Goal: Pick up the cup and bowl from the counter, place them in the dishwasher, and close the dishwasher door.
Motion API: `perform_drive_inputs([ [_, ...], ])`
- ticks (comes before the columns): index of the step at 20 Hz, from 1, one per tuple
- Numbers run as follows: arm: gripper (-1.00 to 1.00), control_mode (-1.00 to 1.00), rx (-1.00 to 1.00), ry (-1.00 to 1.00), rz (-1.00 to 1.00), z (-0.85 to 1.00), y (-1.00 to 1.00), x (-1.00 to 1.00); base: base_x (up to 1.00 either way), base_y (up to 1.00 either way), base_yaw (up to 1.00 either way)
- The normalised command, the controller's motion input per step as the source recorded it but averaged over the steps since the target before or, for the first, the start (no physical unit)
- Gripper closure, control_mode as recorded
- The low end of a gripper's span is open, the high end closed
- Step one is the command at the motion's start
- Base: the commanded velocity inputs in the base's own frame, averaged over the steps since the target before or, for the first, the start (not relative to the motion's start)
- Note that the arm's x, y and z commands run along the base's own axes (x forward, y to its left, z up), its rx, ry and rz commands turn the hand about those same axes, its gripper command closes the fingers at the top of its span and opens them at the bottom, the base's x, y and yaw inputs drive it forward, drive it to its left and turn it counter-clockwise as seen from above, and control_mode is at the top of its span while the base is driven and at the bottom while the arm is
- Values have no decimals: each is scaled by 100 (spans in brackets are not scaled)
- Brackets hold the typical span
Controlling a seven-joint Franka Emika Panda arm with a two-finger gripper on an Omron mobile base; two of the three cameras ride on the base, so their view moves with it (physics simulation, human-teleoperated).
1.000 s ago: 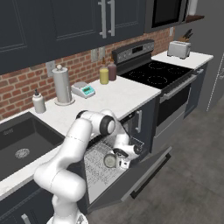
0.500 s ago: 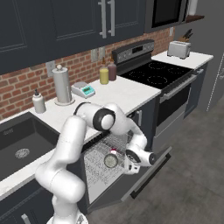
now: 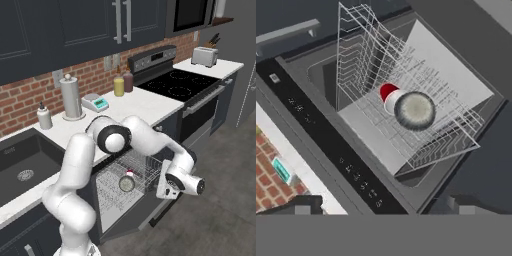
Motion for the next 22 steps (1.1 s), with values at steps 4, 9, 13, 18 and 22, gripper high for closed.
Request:
perform_drive_inputs([
  [4, -100, -100, 10, 1, 0, 5, -87, -23, 0, 0, 0],
  [9, -100, -100, 10, 10, -2, -73, -64, -7, 0, 0, 0],
  [13, -100, -100, 12, 7, -4, -100, -51, -6, 0, 0, 0],
  [18, -100, -100, 15, 6, -5, -99, -38, -4, 0, 0, 0],
  [22, -100, -100, 18, 5, -4, -94, -24, 0, 0, 0, 0],
])
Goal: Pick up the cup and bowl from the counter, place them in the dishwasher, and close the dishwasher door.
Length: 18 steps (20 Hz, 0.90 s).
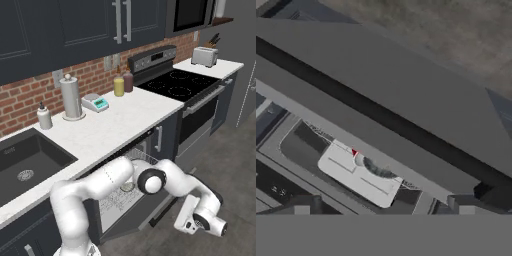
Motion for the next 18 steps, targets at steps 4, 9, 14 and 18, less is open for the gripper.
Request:
perform_drive_inputs([
  [4, -100, -100, 19, 4, -2, -84, -1, 0, 0, 0, 0],
  [9, -100, -100, 21, 5, 0, -70, 3, 8, 0, 0, 0],
  [14, -100, -100, 20, 1, 0, -49, 15, 8, 0, 0, 0],
  [18, -100, -100, 21, 0, 0, -7, 34, 4, 0, 0, 0],
])
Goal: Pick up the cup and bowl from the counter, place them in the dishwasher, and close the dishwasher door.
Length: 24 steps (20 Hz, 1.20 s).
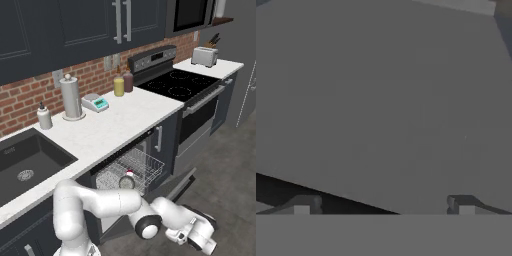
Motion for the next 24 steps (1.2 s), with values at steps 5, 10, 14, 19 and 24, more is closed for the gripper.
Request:
perform_drive_inputs([
  [5, -100, -100, 19, 0, 0, 0, 49, 11, 0, 0, 0],
  [10, -100, -100, 19, 0, 0, 1, 53, 12, 0, 0, 0],
  [14, -100, -100, 17, -2, 0, 19, 54, 10, 0, 0, 0],
  [19, -100, -100, 15, -7, 0, 36, 63, 13, 0, 0, 0],
  [24, -100, -100, 10, -13, 0, 49, 88, 20, 0, 0, 0],
])
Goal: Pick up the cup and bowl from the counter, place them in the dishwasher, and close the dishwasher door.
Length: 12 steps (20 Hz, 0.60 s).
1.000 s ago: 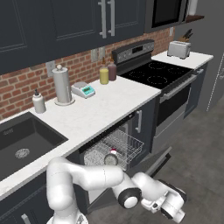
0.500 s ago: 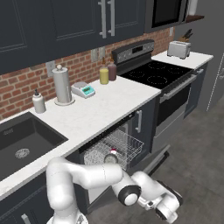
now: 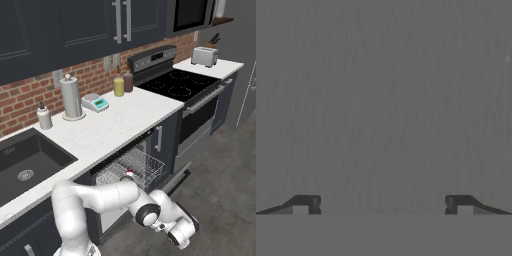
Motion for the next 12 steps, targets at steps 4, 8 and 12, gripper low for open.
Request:
perform_drive_inputs([
  [4, -100, -100, 6, -15, 0, 53, 100, 25, 0, 0, 0],
  [8, -100, -100, 2, -16, 0, 52, 100, 28, 0, 0, 0],
  [12, -100, -100, 0, -16, 0, 48, 100, 31, 0, 0, 0],
])
